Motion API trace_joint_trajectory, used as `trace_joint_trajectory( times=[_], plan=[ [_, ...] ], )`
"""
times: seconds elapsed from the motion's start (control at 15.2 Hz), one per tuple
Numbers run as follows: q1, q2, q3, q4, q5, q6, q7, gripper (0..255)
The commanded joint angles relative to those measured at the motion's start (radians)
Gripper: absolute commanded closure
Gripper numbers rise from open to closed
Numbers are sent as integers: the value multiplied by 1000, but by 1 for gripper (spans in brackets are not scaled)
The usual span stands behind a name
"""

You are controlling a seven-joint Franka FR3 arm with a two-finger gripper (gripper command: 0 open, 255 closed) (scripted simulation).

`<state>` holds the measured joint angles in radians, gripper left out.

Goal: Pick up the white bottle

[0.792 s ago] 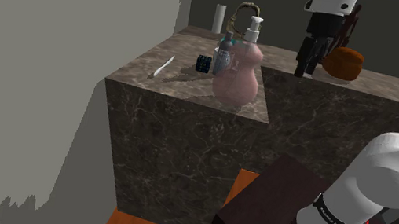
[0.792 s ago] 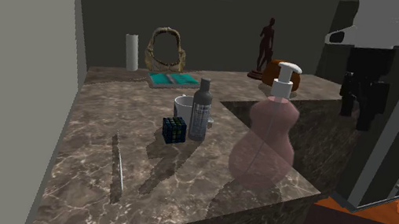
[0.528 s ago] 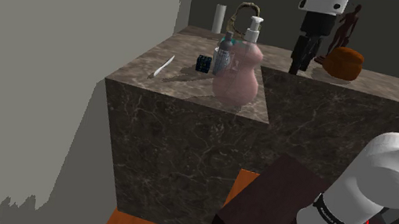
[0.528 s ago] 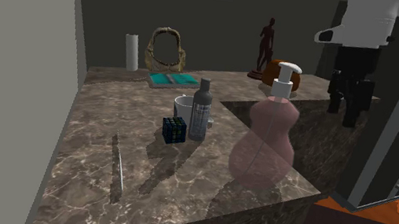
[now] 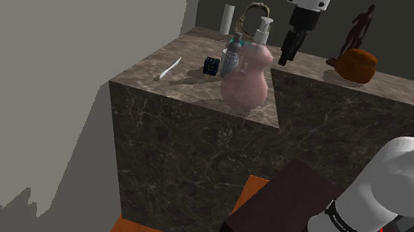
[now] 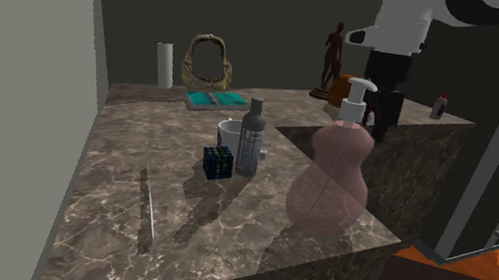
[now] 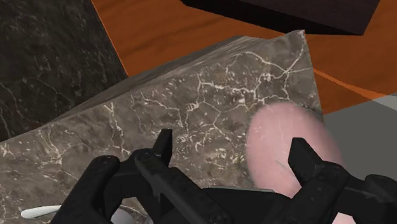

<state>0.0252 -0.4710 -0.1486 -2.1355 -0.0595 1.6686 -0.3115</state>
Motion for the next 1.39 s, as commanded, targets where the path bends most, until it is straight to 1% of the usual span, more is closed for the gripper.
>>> trace_joint_trajectory(
  times=[0.0,0.26,0.59,0.86,1.12,1.32],
  plan=[
    [8,59,-15,43,-5,42,-47,0],
    [22,181,-40,149,-2,107,-138,0],
    [33,338,-62,308,22,164,-251,0],
    [35,469,-72,459,52,189,-339,0],
    [29,604,-72,636,89,193,-421,0],
    [29,597,-70,586,87,236,-421,0]
  ],
)
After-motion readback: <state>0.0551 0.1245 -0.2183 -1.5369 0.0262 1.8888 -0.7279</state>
